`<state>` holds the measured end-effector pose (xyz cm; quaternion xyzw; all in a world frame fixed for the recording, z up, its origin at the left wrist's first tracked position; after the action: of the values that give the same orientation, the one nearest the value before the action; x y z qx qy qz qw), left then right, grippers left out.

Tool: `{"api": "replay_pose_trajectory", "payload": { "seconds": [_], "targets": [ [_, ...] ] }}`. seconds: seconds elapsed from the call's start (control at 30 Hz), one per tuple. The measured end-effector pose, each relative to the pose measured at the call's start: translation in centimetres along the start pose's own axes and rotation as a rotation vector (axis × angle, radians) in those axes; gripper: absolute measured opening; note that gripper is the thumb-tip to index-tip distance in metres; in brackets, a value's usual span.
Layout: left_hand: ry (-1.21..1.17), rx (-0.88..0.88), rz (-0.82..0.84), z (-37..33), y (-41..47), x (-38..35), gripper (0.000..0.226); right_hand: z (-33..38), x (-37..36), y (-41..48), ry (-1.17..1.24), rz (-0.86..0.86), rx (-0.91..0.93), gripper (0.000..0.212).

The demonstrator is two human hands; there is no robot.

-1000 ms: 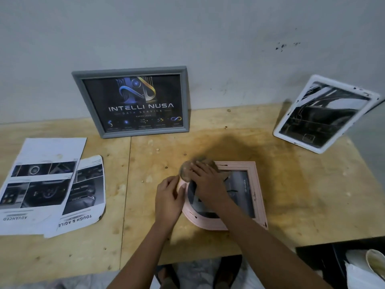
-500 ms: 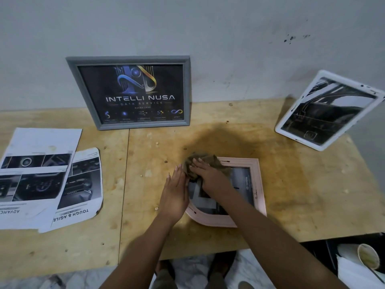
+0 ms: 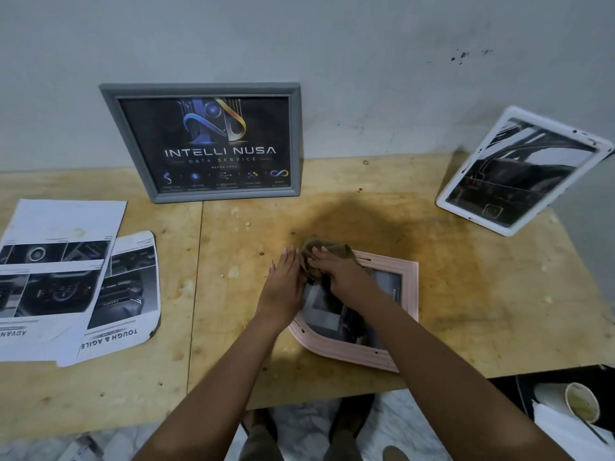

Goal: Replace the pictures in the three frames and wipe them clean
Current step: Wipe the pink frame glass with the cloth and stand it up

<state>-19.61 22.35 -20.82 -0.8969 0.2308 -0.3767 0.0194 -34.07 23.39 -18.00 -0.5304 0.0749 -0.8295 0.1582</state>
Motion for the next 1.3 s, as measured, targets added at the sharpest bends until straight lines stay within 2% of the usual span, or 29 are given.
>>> {"api": "replay_pose_trajectory", "payload": {
  "seconds": [0.13,0.3,0.43,0.97,1.1,1.2,1.3],
  "targets": [
    [-0.092,0.016,-0.040,-0.2,0.0,-1.0,0.055,0.1,0.4,-0.2,-0.026,0.005,0.007,0.068],
    [-0.044,0.042,-0.081,-0.5,0.2,-1.6,0.068,-0.7,1.1,-1.4,-0.155,-0.081,-0.031,0.061],
    [-0.007,0.033,-0.118,-0.1,0.1,-2.0,0.064,-2.4,1.6,-3.1,-0.193,-0.087,-0.077,0.055],
    [-0.029,0.066,-0.123,-0.4,0.2,-2.1,0.058,-4.9,2.7,-5.7,-0.208,-0.069,-0.238,0.057],
    [-0.027,0.068,-0.133,-0.5,0.2,-2.0,0.060,-6.0,3.9,-7.9,-0.272,-0.050,-0.325,0.054],
    [-0.042,0.071,-0.135,-0.6,0.1,-1.9,0.059,-7.1,5.0,-9.5,-0.308,-0.002,-0.480,0.045],
    [-0.044,0.079,-0.136,-0.9,0.1,-1.8,0.060,-8.5,6.4,-9.8,-0.065,0.003,-0.595,0.041]
  ]
}}
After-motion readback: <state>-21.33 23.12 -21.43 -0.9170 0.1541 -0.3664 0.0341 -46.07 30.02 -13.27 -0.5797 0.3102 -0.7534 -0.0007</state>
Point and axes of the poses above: each hand's wrist, its own y-axis towards the middle knuckle, its own x-axis out of the back of the hand, z = x × y, the point moved 2 cm from there along y, towards the middle knuckle, and after that the axes turned 12 degrees about -y, right-handed, at the moved point
